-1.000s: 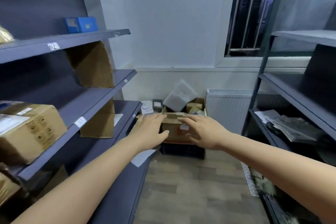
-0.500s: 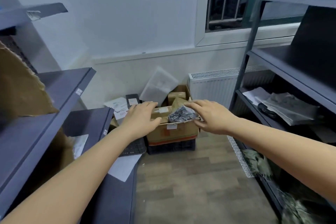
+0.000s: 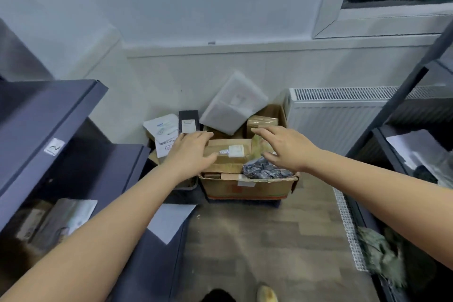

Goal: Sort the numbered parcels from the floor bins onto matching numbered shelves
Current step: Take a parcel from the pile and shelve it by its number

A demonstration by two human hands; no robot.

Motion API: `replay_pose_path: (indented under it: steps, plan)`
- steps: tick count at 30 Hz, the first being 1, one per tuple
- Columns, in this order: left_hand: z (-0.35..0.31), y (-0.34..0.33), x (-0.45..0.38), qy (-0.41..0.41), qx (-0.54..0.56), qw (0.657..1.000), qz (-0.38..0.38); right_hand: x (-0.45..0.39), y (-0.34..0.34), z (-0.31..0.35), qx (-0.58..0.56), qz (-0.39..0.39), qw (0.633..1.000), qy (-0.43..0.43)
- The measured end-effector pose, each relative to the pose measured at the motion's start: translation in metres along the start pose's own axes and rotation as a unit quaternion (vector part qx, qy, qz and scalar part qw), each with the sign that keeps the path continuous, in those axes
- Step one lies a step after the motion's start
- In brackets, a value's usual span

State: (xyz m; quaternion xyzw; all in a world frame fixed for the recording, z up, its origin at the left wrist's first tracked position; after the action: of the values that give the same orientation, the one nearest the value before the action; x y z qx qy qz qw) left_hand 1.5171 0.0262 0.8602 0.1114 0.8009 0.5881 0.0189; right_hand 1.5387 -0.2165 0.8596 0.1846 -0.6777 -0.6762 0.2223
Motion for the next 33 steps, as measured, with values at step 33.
replay_pose_path:
  steps: [33]
  plan:
    - [0.215, -0.225, -0.328, 0.065, -0.002, 0.943, 0.327, -0.316, -0.3, -0.123, -0.096, 0.345, 0.934, 0.005]
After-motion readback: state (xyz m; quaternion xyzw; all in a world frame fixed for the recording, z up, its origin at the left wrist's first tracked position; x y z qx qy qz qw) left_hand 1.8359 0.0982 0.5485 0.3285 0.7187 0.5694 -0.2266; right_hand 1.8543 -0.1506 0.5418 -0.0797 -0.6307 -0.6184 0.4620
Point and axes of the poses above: each hand's wrist, its own x-axis away from the middle knuckle, its own y-axis out of the back of the hand, z = x × y, the point moved 1 cm from there along -x, towards the middle knuckle, and after that the axes turned 5 degrees about x, right-handed, at the moved point
